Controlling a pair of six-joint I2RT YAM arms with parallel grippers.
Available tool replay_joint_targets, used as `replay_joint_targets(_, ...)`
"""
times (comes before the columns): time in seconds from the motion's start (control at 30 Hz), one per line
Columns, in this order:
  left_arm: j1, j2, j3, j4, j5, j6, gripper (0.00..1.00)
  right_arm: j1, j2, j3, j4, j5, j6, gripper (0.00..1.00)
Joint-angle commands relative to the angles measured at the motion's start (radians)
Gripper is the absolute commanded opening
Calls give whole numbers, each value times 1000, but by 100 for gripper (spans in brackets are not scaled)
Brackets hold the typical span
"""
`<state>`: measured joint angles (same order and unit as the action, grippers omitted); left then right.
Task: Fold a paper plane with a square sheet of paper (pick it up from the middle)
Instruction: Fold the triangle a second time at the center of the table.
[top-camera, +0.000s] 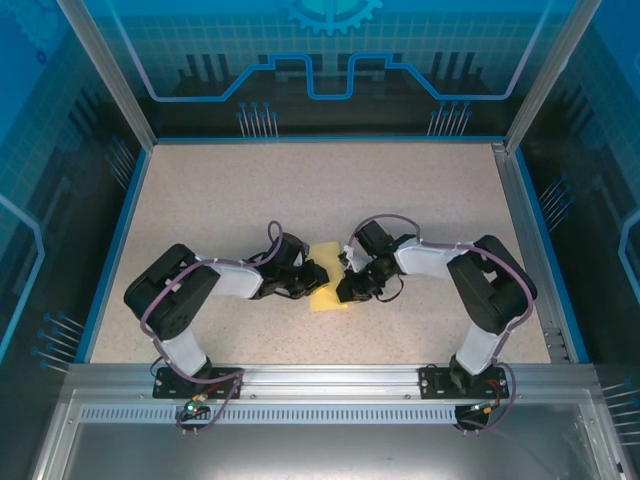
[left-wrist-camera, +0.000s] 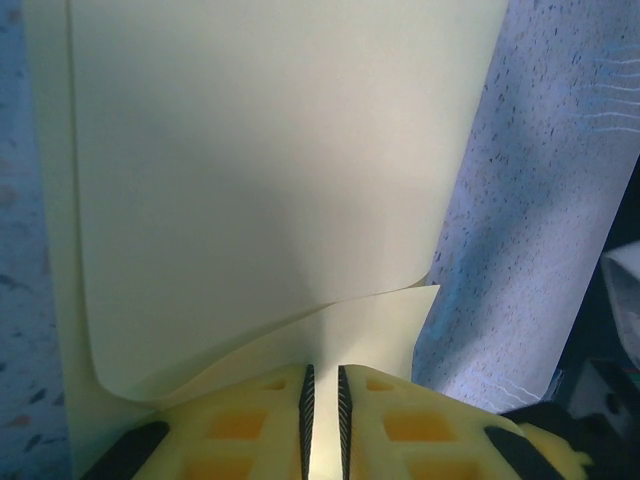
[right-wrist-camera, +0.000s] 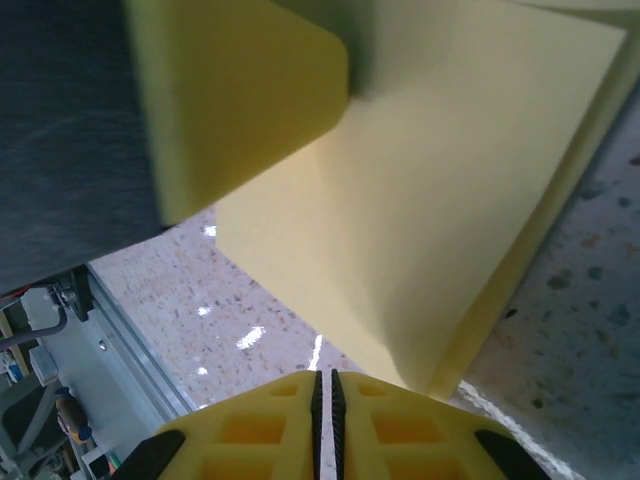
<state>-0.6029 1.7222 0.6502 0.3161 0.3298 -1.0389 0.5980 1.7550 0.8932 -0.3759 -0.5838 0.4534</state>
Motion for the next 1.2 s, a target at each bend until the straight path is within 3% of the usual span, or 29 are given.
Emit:
replay_joint_targets(0.0, 2, -1, -10, -124, -46, 31, 20, 7, 27, 15, -8, 15, 8, 14)
replay_joint_targets(0.43, 2, -123, 36, -118, 3, 62, 28, -2, 76, -65, 29, 45, 50, 7)
replay_joint_targets(0.7, -35, -133, 7, -50, 30, -22, 20, 0, 81, -69, 52, 47, 78, 6)
replay_joint_targets(1.17, -95, 18, -39, 51, -51, -109, 12, 1, 91, -80, 53, 63, 82, 4)
